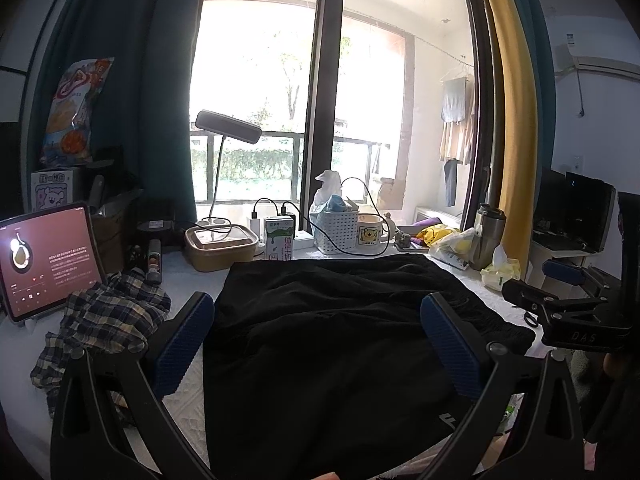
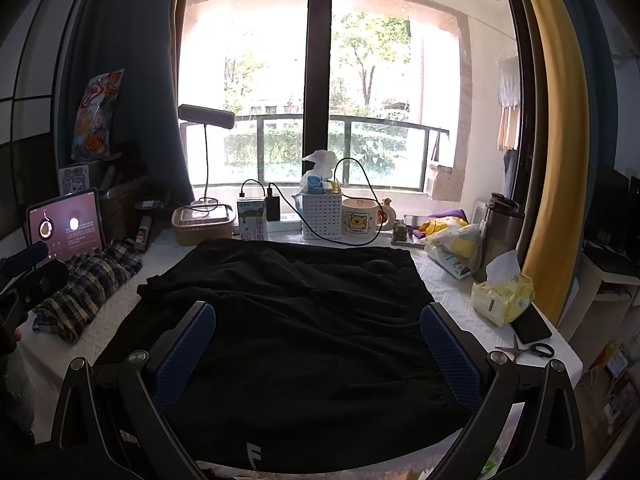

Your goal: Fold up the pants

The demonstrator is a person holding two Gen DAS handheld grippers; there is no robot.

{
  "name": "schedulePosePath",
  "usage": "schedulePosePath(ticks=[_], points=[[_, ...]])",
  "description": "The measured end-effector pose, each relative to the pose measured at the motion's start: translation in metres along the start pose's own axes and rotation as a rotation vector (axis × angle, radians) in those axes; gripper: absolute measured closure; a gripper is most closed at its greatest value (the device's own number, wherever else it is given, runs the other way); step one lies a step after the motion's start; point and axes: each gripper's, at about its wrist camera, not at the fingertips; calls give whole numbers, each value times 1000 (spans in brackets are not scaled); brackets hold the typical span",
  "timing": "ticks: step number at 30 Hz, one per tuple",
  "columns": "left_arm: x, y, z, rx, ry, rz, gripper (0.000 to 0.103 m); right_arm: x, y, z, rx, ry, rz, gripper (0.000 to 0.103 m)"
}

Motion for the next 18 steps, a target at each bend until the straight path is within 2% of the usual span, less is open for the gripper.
schedulePosePath(ticks=[18], points=[[1,-2,5,5,3,0,1,0,0,2,2,0,3,0]])
Point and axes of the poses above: each gripper's, at about its wrist camera, not at the fingertips, and x roughly against the way its jaws point, z to its left, y to its top, and after that the axes turned 9 degrees about -y, right-handed
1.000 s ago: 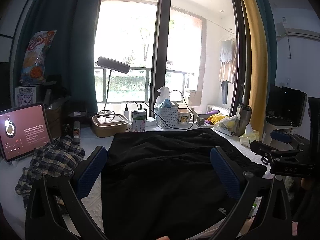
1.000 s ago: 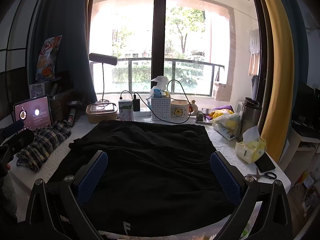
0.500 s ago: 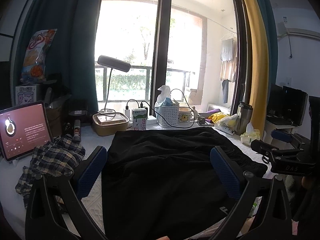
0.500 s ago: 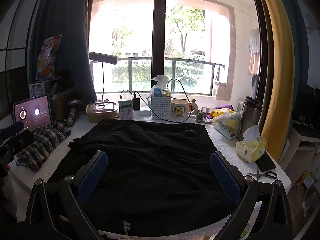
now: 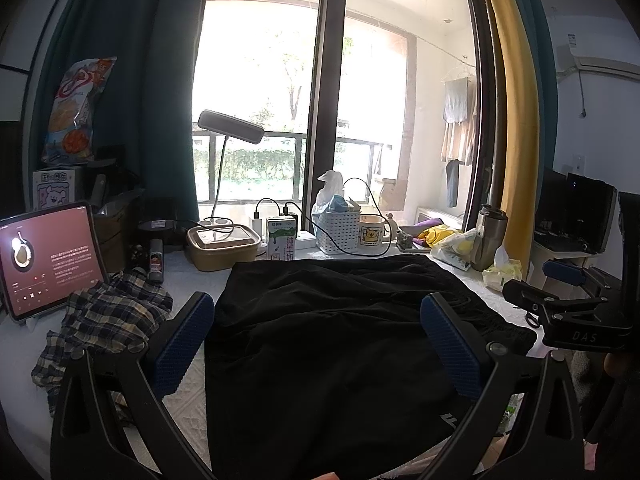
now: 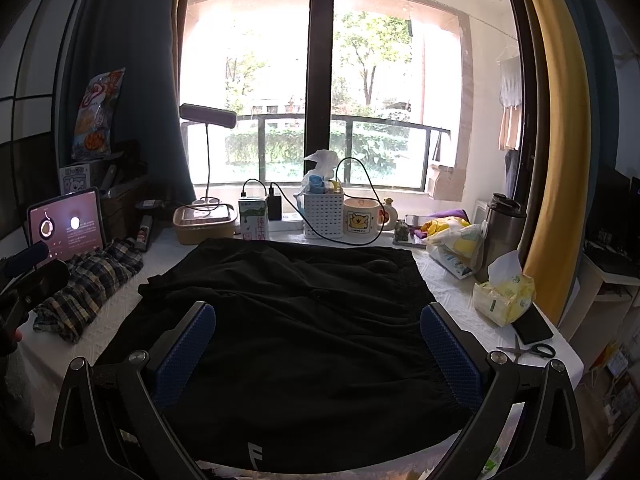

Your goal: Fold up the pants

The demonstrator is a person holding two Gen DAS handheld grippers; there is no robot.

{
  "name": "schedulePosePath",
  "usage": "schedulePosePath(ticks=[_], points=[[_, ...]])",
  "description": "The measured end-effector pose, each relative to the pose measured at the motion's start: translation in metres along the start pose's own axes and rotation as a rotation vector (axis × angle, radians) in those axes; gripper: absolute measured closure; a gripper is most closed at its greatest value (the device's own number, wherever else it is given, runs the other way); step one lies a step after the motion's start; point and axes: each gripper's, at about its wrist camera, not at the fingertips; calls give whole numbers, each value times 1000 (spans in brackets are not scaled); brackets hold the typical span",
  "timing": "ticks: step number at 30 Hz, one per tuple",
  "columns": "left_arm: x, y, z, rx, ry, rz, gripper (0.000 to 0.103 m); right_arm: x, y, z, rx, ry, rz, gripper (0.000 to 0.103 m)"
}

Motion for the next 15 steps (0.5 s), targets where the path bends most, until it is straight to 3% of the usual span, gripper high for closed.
schedulePosePath(ticks=[15], points=[[1,-1,3,0,11,-1,1,0,1,0,0,-1,1,0]])
Point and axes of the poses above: each gripper's, at about its wrist camera, not at the fingertips, and x roughly against the way its jaws point, z to its left, y to its top, and after that the axes turned 9 degrees about -y, right-handed
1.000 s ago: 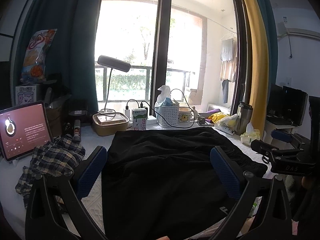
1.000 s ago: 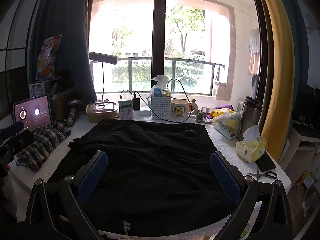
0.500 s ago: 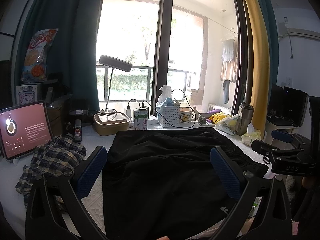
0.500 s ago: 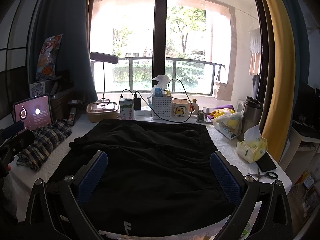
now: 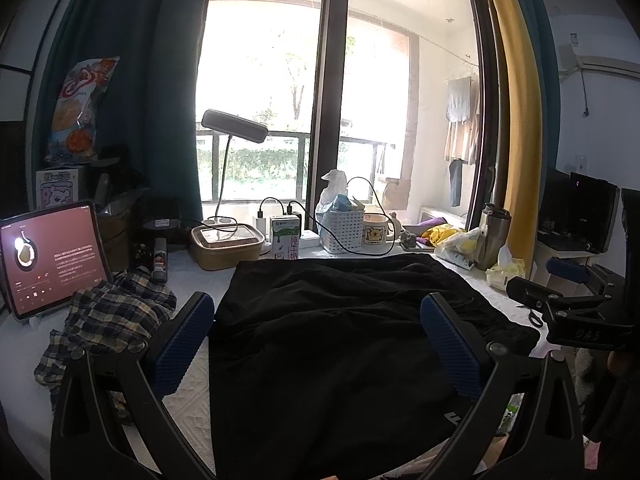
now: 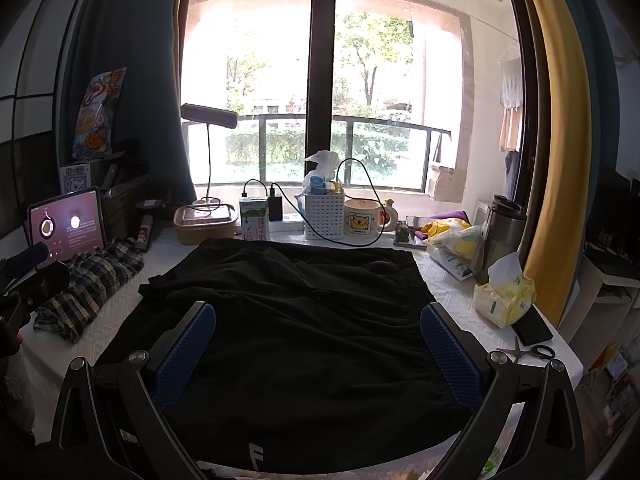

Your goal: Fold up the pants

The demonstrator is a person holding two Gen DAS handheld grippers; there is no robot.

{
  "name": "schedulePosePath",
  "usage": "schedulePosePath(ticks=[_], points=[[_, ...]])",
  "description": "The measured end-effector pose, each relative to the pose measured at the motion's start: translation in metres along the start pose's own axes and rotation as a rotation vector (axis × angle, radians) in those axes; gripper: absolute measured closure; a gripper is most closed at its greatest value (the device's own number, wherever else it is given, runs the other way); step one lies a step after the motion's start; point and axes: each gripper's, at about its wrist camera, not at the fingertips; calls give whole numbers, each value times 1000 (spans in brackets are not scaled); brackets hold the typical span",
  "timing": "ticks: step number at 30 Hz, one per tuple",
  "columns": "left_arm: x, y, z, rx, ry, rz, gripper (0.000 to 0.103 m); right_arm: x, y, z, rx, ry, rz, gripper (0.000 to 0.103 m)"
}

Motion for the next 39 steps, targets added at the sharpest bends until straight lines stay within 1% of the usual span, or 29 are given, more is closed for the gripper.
schedulePosePath(ticks=[14,18,20,22,25,27,33,36,39], points=[[1,0,0,-8,4,-2,1,-1,0,1,4,2,5,0],[-9,7,2,-20,-10,9,1,-7,2,3,24,5,5,0],[-20,9,4,-25,-28,32,1,-14,4,1,34,4,8,0],[-37,13,9,-22,-49,70,1,-25,8,-6,39,8,14,0],[-66,20,20,-24,-31,132,1,-49,14,-17,40,4,42,0],[-84,25,29,-17,-25,159,1,-65,20,-25,41,-5,59,0],[-145,31,70,19,4,261,1,-117,30,-50,30,-6,107,0],[-174,30,90,19,19,318,1,-152,36,-64,24,-4,147,0],[-203,32,114,55,21,371,1,-186,42,-77,20,3,195,0]])
Point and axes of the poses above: each gripper's, at about its wrist camera, not at the fingertips, and x roughly against the way its jaws point, z to its left, y to its top, and after that the axes turned 9 degrees about -y, right-handed
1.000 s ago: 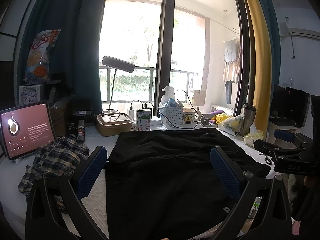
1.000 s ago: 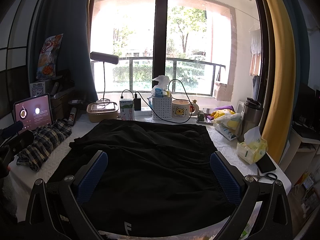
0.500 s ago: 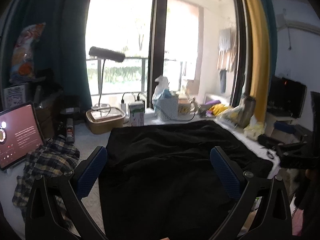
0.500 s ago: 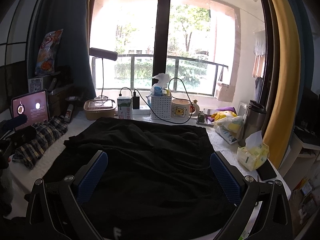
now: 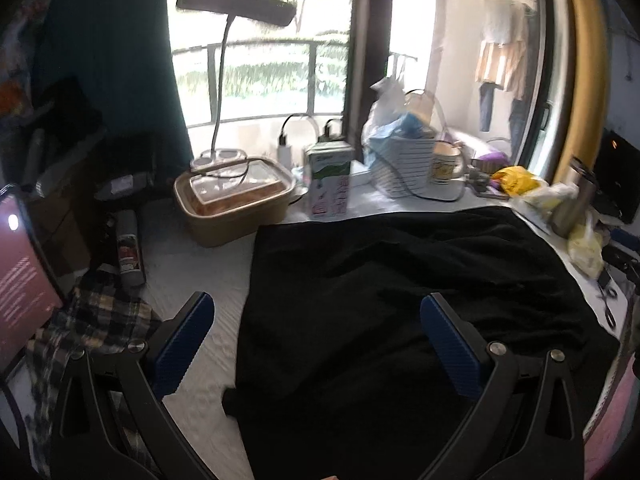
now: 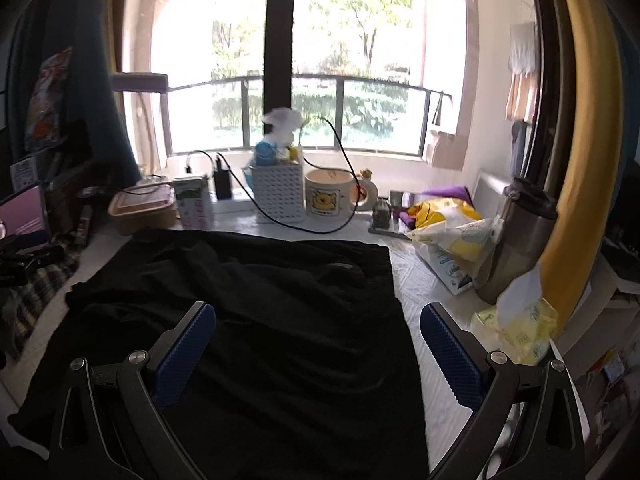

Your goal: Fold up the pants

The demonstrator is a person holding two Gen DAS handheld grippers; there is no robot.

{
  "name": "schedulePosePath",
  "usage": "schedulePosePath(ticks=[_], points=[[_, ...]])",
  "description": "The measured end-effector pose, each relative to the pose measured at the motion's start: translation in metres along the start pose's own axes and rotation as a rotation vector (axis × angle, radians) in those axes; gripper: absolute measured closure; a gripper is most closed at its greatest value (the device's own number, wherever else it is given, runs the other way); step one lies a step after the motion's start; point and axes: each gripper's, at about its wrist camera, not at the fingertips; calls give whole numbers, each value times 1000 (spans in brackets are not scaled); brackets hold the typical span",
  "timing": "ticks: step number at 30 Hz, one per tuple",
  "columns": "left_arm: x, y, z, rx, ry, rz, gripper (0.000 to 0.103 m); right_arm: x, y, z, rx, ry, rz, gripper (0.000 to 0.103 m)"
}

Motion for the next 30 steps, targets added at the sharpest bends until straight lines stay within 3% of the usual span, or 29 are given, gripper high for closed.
schedulePosePath(ticks=[11,15,19,22,24,26,29,30], points=[[-116,42,61,49,34,183,1,-126,46,-21,3,42,139,0],[-148,47,71,54,24,254,3,-165,51,-26,17,70,208,10],[-163,45,67,3,15,305,21,-202,56,-36,15,97,285,17],[-171,39,67,-12,2,351,55,-222,60,-43,-12,94,314,19],[-168,37,66,-14,-16,332,68,-233,62,-45,-20,80,325,20],[-161,33,62,-26,-7,329,89,-247,61,-46,-33,69,355,24],[-149,23,55,-34,-11,331,98,-262,57,-45,-35,75,389,35],[-144,20,53,-37,-14,331,98,-263,56,-43,-28,89,395,44]])
Point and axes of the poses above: each gripper's, at about its wrist camera, not at the fingertips, and x roughly against the way its jaws point, z to its left, y to its top, and after that the axes turned 9 degrees about -y, right-handed
